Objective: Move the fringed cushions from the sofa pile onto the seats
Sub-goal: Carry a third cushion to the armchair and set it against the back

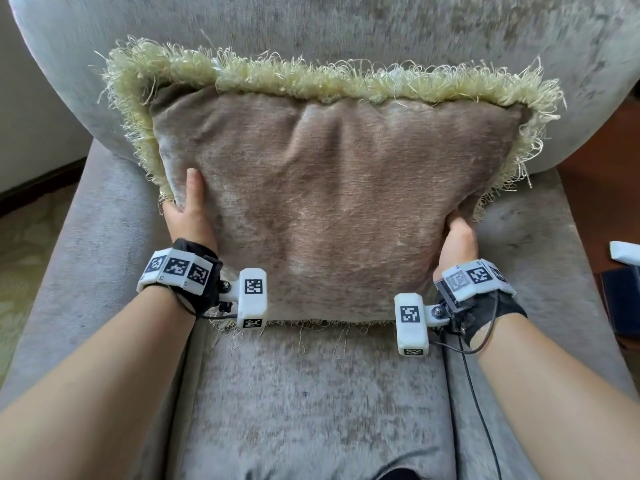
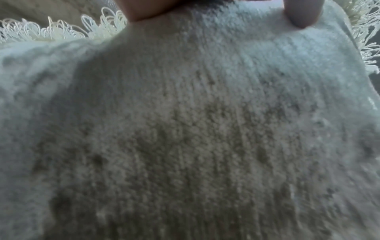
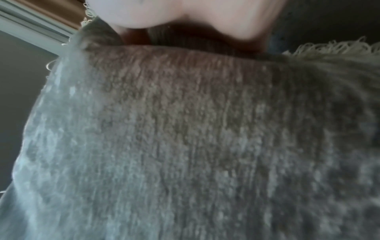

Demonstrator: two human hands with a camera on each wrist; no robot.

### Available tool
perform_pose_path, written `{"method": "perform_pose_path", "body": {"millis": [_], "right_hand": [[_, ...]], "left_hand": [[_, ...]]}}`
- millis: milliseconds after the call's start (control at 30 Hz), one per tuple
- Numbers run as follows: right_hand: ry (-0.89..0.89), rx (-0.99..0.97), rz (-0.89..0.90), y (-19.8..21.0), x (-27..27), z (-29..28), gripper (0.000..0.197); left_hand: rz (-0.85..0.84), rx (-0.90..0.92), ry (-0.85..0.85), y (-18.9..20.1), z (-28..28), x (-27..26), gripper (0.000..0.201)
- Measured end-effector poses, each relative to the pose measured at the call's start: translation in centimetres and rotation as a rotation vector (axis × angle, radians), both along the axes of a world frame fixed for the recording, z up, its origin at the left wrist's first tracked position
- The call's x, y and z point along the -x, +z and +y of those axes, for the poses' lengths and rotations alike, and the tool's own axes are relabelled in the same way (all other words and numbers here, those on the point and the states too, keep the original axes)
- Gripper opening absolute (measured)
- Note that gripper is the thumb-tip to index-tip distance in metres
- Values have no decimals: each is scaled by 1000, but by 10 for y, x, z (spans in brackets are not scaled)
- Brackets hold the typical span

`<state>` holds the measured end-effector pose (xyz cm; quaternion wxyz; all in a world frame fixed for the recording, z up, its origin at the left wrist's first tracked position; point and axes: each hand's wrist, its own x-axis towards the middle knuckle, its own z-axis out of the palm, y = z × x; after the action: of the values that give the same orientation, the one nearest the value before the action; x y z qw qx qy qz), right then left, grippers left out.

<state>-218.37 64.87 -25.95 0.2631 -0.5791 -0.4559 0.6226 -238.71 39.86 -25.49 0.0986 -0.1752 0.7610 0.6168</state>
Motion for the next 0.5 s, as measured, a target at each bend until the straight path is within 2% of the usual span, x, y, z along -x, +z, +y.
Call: {"method": "perform_pose_path", "body": {"millis": [133,200,300,367,433,500], "right_hand": [[16,25,-27,0,5,7,64],[64,-15,-86,7,5,13,59],[24,-75,-182,0,-1,31,50],[4,-139,-240,1,-3,33,47],[33,-170,-284,2,-1,33,43],[98,-167,-330,-1,2,36,41]], "left_hand": [[-19,57,-36,3,2,5,82],[-31,119,-96,4,1,9,84],[-33,141,-110,-5,-7,17,86],[-42,83,-113,-8,-13,19,97],[-69,73,-186,-17,-18,22,115],[-100,96,-271,-23,-19,28,122]]}}
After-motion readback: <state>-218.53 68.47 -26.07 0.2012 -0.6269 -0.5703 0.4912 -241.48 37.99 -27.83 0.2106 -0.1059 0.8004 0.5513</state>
